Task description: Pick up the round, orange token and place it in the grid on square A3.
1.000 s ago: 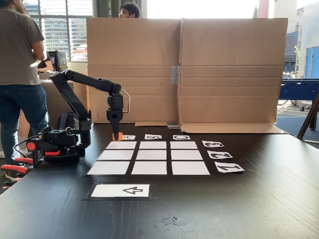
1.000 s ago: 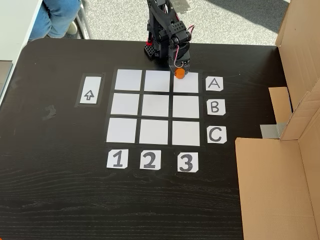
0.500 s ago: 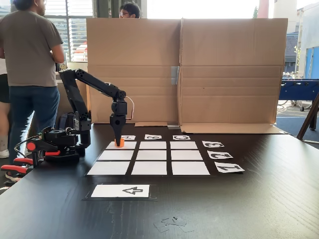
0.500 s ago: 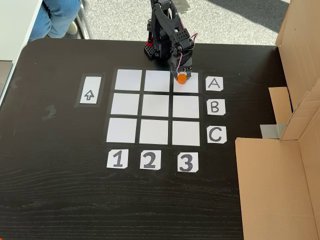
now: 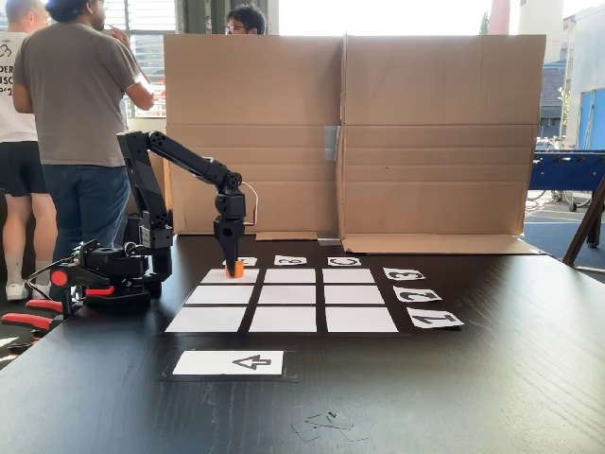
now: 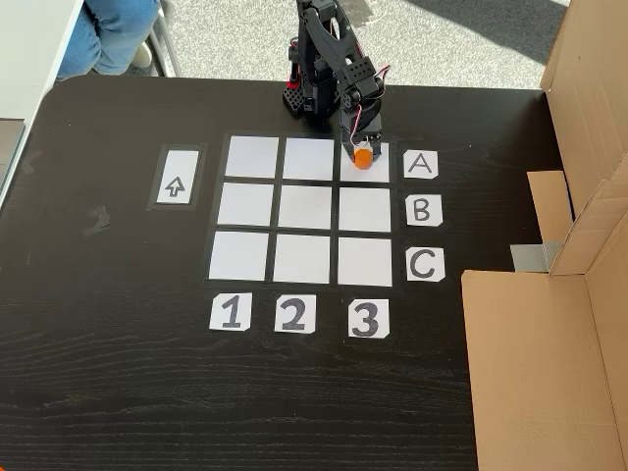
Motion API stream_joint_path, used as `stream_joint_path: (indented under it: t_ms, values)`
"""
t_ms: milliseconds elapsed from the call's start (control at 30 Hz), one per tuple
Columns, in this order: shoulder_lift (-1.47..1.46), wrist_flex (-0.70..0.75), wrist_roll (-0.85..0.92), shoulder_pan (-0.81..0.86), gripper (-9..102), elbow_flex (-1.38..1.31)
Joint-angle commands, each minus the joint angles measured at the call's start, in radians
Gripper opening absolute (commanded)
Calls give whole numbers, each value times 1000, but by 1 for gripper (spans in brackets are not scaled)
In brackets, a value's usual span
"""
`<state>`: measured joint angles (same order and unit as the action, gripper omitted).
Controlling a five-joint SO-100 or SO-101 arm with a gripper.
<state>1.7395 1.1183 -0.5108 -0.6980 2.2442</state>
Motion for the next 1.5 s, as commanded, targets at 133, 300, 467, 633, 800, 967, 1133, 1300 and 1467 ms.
stream_joint_path:
  t_ms: [133, 300, 467, 633, 800, 967, 1133, 1300, 1467]
  values:
    - [43, -11, -12, 5, 15, 3]
    - [66, -5, -12, 15, 40, 26]
    - [86, 3, -5, 26, 54, 51]
    - [100, 3, -3, 41, 55, 55]
    - [132, 3, -5, 75, 55, 52]
    - [241, 20, -12, 187, 55, 12]
    - [400, 55, -25, 356, 55, -83]
    - [535, 84, -48, 598, 55, -244]
    - [591, 84, -118, 925, 52, -486]
